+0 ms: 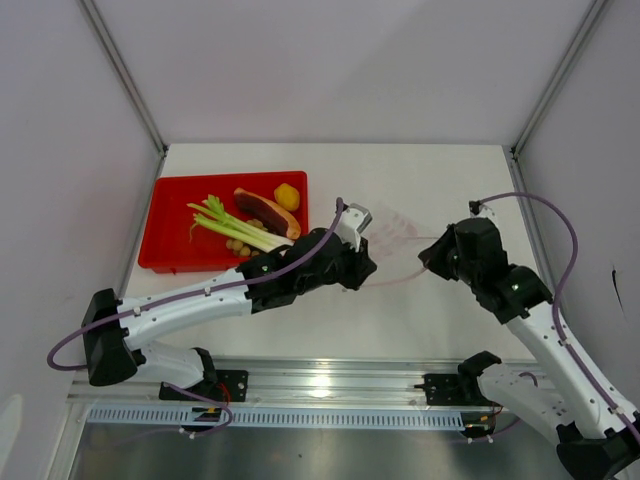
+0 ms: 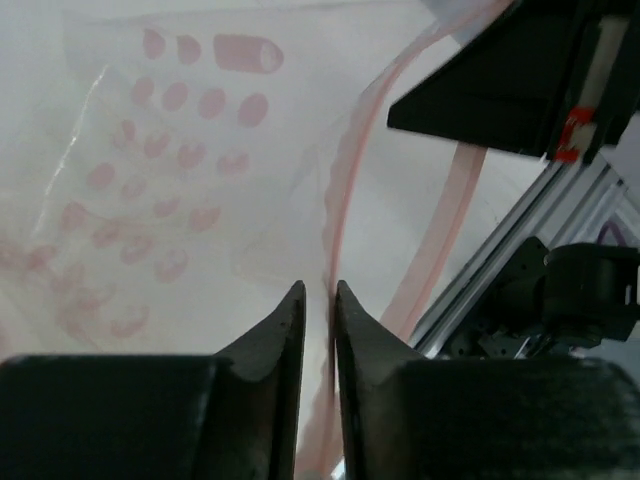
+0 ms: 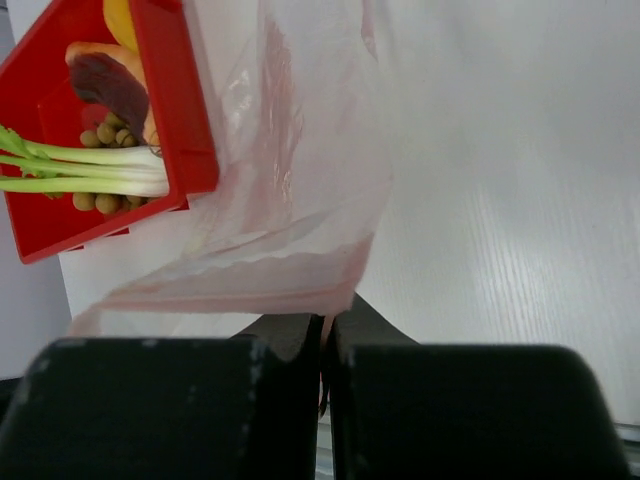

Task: Place the food in the zip-top bag and seal the zipper
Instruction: Open the zipper of the food storage bag at the center of the board.

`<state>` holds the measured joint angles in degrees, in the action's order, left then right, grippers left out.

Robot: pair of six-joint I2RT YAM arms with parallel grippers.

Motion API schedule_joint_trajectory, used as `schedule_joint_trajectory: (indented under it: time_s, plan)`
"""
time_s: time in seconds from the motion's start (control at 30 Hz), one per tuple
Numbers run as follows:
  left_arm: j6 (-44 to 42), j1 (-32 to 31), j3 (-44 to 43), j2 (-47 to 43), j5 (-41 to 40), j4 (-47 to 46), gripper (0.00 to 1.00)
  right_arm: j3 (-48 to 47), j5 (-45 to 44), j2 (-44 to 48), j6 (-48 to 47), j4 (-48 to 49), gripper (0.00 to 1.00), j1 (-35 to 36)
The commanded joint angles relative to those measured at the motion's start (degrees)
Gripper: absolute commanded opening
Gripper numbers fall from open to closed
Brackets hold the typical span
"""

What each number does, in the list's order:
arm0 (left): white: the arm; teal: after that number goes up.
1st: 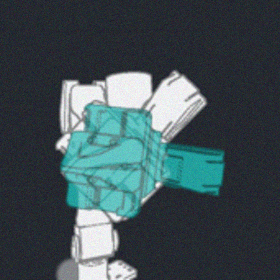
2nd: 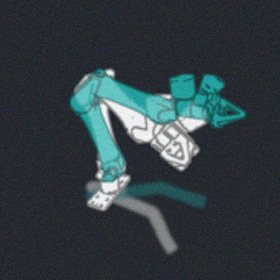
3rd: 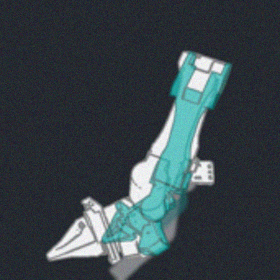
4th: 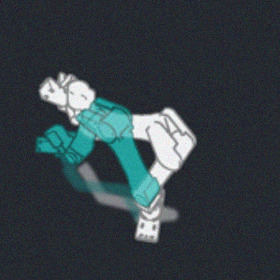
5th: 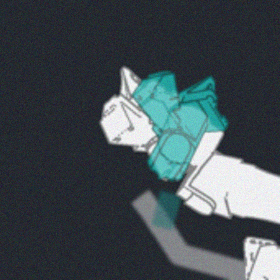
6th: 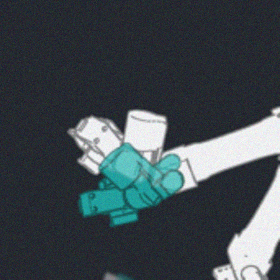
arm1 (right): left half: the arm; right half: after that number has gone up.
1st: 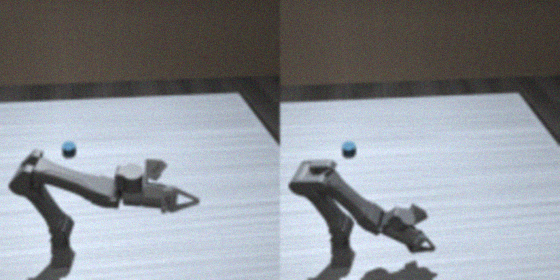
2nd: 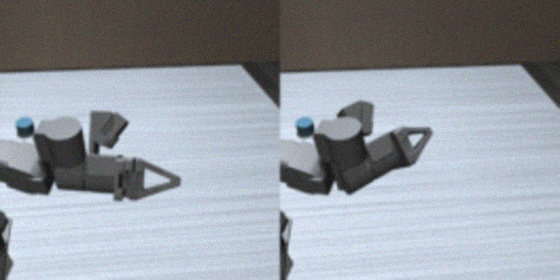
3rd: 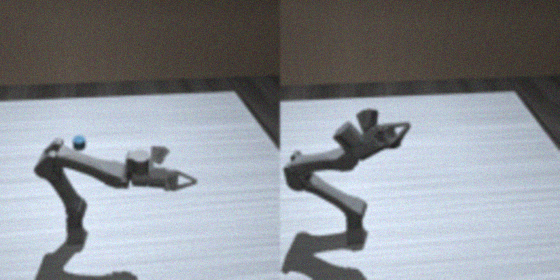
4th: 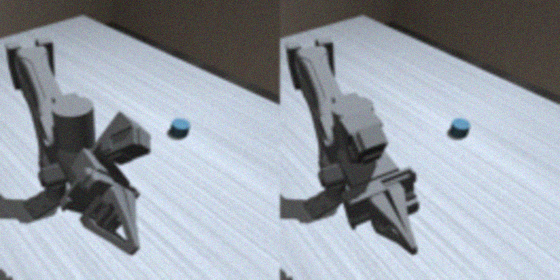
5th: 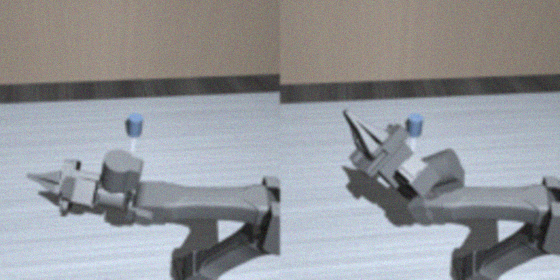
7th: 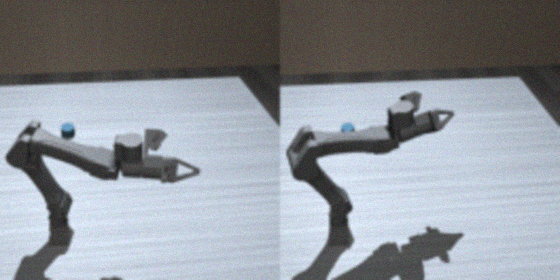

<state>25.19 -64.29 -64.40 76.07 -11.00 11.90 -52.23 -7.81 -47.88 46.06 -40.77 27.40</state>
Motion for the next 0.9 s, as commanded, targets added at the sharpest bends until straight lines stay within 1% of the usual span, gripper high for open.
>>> schedule_joint_trajectory:
  time_s: [0.0,0.07,0.1,0.13,0.23,0.27,0.37,0.47,0.63,0.87]
  plan:
    - [-0.2,0.3,-2.0,-0.3,3.9,-2.1,0.41,-8.6,-4.9,-1.8,-7.5,-6.7,0.0,-0.1]
    - [-0.5,0.3,-2.0,-0.4,5.2,-2.7,0.54,-14.2,-7.5,-2.9,-9.8,-9.7,0.0,-0.2]
    - [-0.8,0.3,-2.3,-0.5,6.1,-3.5,0.63,-16.1,-8.3,-4.5,-10.8,-12.5,0.0,-0.2]
    - [-1.1,0.3,-2.3,-0.4,6.6,-3.6,0.66,-19.9,-9.1,-5.4,-13.3,-13.9,0.0,-0.2]
    - [-2.4,0.2,-4.6,0.1,7.8,-3.1,0.73,-25.1,-9.1,-8.5,-17.0,-18.6,0.0,-0.1]
    - [-2.5,0.2,-4.9,0.2,8.0,-3.0,0.74,-27.5,-9.0,-9.1,-18.6,-19.3,0.0,0.0]
    - [-2.4,0.0,-6.1,0.2,9.2,-3.4,0.77,-30.5,-9.5,-10.7,-20.3,-21.7,0.0,0.5]
    - [-2.0,-0.5,-6.4,0.2,9.9,-3.9,0.79,-30.7,-8.7,-11.5,-21.6,-22.1,0.0,1.9]
    - [-1.9,-0.8,-8.8,2.1,9.8,-3.6,0.81,-29.5,-9.0,-12.9,-20.9,-21.9,0.0,5.6]
    - [-2.3,-0.9,-13.2,6.0,7.7,-1.0,0.8,-29.6,-8.4,-13.3,-19.9,-20.8,0.0,9.8]
